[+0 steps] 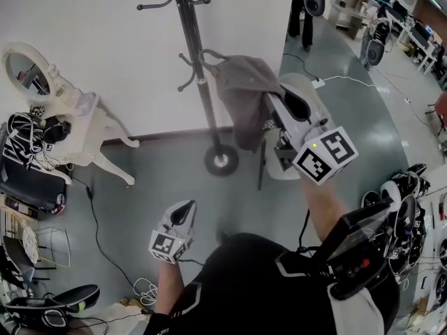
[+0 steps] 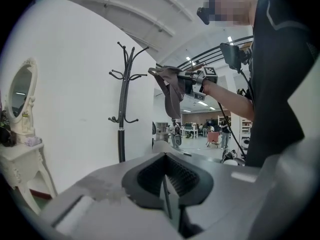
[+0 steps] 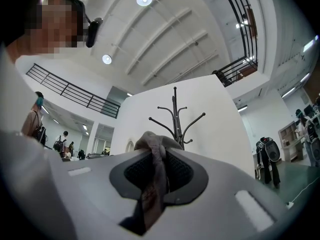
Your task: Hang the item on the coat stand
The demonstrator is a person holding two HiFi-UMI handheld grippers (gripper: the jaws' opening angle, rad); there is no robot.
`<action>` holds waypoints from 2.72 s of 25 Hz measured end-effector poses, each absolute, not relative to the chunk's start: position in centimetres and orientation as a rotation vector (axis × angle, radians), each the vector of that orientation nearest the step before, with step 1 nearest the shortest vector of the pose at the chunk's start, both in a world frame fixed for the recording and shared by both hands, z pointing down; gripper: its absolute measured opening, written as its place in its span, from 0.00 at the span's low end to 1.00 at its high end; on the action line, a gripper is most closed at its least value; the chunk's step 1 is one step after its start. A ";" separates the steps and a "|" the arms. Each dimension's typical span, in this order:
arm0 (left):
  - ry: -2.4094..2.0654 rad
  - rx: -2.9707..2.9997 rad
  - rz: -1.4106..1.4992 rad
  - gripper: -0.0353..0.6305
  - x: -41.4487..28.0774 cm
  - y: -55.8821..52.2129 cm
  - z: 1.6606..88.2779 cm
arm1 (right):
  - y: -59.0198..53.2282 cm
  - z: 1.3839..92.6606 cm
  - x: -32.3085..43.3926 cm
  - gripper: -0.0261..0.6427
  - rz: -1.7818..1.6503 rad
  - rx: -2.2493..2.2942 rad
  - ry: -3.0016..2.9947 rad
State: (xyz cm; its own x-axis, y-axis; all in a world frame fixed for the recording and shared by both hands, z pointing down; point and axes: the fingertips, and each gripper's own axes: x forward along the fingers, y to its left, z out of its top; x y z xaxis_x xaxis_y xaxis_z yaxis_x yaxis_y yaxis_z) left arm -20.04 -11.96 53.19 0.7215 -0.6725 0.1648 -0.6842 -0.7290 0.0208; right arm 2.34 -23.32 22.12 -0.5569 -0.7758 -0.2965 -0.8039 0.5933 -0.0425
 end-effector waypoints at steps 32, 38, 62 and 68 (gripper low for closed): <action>-1.014 2.865 0.250 0.10 -21.9 -24.1 53.2 | -38.0 29.9 7.6 0.12 0.054 -1.635 2.376; -1.045 2.851 0.254 0.10 -20.7 -27.2 52.8 | -41.8 33.4 8.8 0.12 -0.011 -1.658 2.395; -1.136 2.816 0.325 0.10 -16.6 -33.1 52.7 | -51.6 44.4 10.3 0.12 -0.244 -1.610 2.540; -1.152 2.804 0.342 0.10 -16.2 -33.6 53.0 | -53.0 46.1 10.2 0.12 -0.304 -1.608 2.554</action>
State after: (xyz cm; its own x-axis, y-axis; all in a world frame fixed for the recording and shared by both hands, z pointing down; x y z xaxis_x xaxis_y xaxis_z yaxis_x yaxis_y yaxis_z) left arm -16.18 -33.63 53.05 0.6902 -0.6828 0.2396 -0.7031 -0.7111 -0.0012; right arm 10.20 -52.97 46.11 -0.4339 -0.9008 0.0148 -0.8791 0.4197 -0.2257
